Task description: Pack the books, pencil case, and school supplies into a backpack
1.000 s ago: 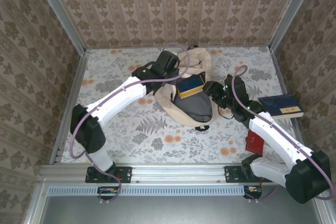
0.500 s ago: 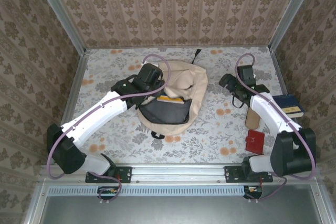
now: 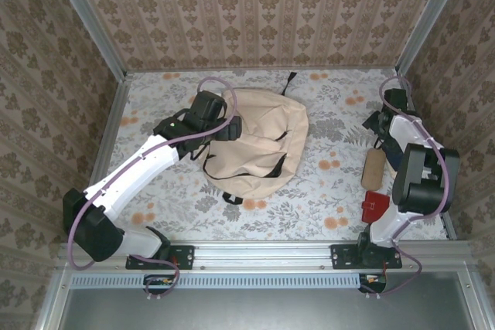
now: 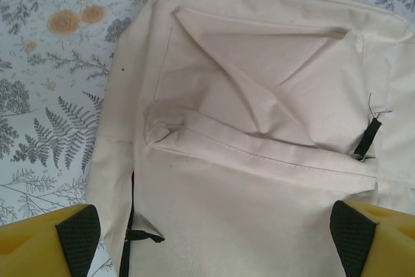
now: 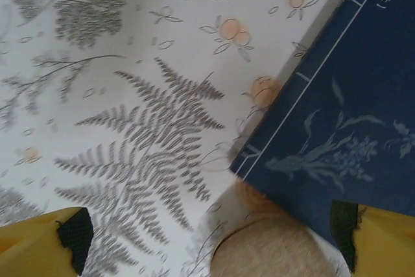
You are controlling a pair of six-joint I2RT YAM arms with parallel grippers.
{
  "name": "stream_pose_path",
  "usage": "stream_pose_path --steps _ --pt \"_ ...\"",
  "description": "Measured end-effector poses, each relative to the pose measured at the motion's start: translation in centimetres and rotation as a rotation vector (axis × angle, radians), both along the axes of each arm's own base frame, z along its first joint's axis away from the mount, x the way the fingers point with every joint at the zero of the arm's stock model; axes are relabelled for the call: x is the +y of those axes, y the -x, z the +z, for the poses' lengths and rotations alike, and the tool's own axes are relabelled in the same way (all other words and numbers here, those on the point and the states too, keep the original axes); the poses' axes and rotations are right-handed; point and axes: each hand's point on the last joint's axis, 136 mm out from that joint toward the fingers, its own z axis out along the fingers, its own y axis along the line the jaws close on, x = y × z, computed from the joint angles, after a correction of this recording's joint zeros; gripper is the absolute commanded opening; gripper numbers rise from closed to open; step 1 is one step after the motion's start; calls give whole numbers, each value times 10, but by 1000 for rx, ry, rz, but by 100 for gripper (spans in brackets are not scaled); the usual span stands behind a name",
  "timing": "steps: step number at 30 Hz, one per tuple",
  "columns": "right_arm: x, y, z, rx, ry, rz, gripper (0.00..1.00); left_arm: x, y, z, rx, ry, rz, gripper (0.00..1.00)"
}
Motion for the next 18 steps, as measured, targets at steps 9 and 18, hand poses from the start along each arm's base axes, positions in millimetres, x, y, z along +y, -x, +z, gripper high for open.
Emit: stream_pose_path --steps 9,18 --pt "-26 7 -34 110 -53 -48 97 2 -6 -2 18 64 18 94" --pt "-5 -12 -46 89 -203 61 92 -3 -5 -1 27 87 5 95"
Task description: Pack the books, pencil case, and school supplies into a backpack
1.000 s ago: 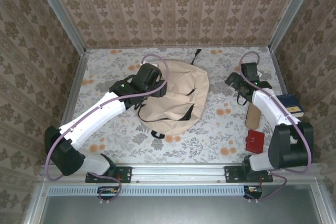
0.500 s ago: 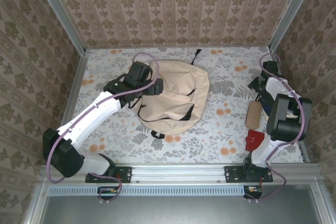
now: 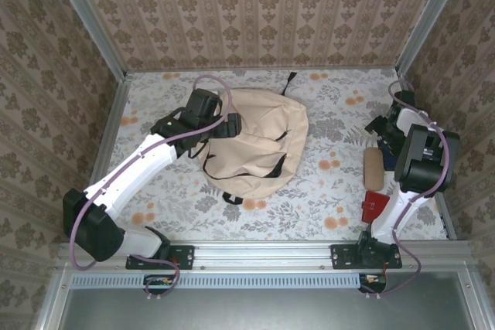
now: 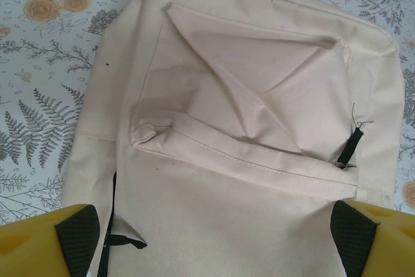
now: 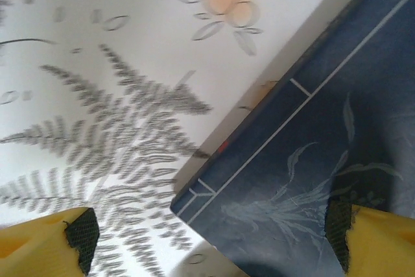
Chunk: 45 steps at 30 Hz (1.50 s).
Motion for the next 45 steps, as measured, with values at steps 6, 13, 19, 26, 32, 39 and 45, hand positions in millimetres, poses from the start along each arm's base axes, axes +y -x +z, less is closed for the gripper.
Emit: stream_pose_path --steps 6,13,19,26,32,39,45 --pt "19 -19 3 -52 -83 76 91 -2 0 0 2 8 -7 94" --pt "56 -42 6 -92 -152 194 90 -6 -1 -7 22 9 -10 95" --pt "95 -49 8 -100 -191 294 90 -12 -3 -8 26 35 -18 95" --pt "147 -38 8 -89 -212 406 89 -19 -5 -19 59 43 -30 95" --pt "156 -33 6 -105 -227 388 83 -23 -5 -21 68 52 -39 95" --pt "188 -10 6 -138 -252 384 76 -36 -4 -31 96 46 -68 95" --pt "229 34 3 -138 -281 427 71 -61 -3 -34 107 53 -120 94"
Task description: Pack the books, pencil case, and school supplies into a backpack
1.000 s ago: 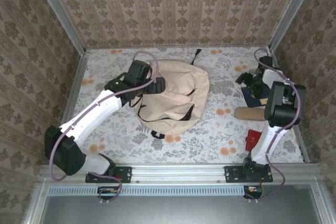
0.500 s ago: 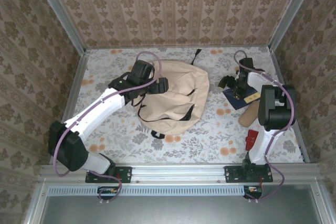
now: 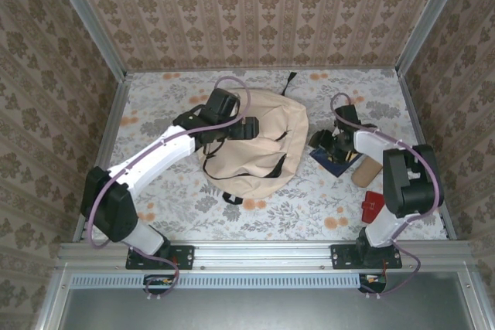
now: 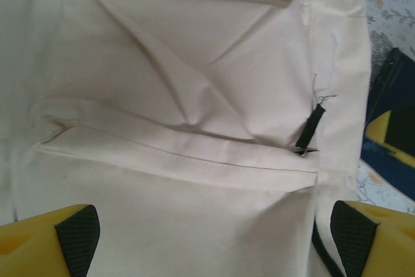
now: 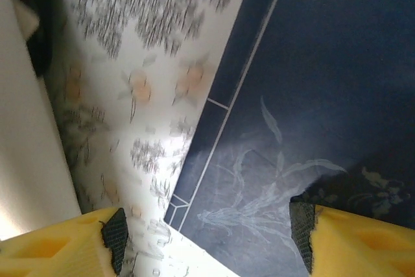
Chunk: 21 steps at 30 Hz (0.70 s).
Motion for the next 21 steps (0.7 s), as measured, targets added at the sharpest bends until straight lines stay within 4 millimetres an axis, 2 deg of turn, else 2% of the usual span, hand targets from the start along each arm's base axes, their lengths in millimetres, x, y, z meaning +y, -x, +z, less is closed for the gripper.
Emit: stream_pose_path --steps 8,11,13,16,19,21 --pt "49 55 -3 -32 -44 74 60 -40 6 -6 14 22 -72 89" --pt "56 77 -1 -13 -42 101 59 -50 9 -11 31 27 -85 87" --pt "48 93 3 13 -11 99 60 -56 13 -13 41 30 -97 84" --pt "31 104 20 -8 54 70 61 -69 17 -12 52 46 -119 77" --pt "11 104 42 -64 129 31 61 -85 22 -13 67 59 -145 68" --pt "-2 100 50 -84 167 -3 60 -96 27 -15 80 65 -168 61"
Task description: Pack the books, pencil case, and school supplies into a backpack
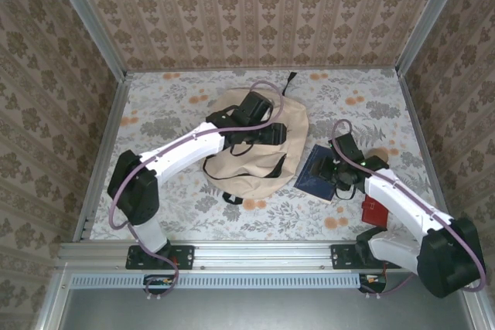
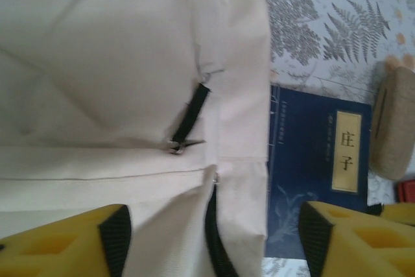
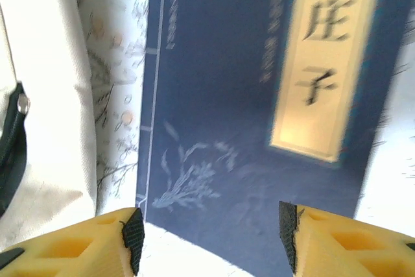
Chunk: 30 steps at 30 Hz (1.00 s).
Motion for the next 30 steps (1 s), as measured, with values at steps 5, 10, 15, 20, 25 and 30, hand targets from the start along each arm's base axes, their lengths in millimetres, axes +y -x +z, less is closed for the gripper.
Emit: stream_pose_path --steps 5,10,15,20,25,30 --pt "-33 -1 -7 33 67 -87 58 -31 15 -10 39 8 -58 43" --pt "-53 -1 -17 60 87 -137 55 -60 34 -29 88 -3 -121 35" --pt "-53 3 -36 122 59 -124 54 -83 46 -48 133 -11 -166 35" --pt "-47 7 -49 164 34 -96 53 -99 51 -73 177 -35 -170 35" --pt "-45 3 -53 164 23 -87 52 -109 57 -102 228 -77 -163 36" --pt "-44 1 -55 161 18 -86 52 -105 62 -125 274 -125 -136 39"
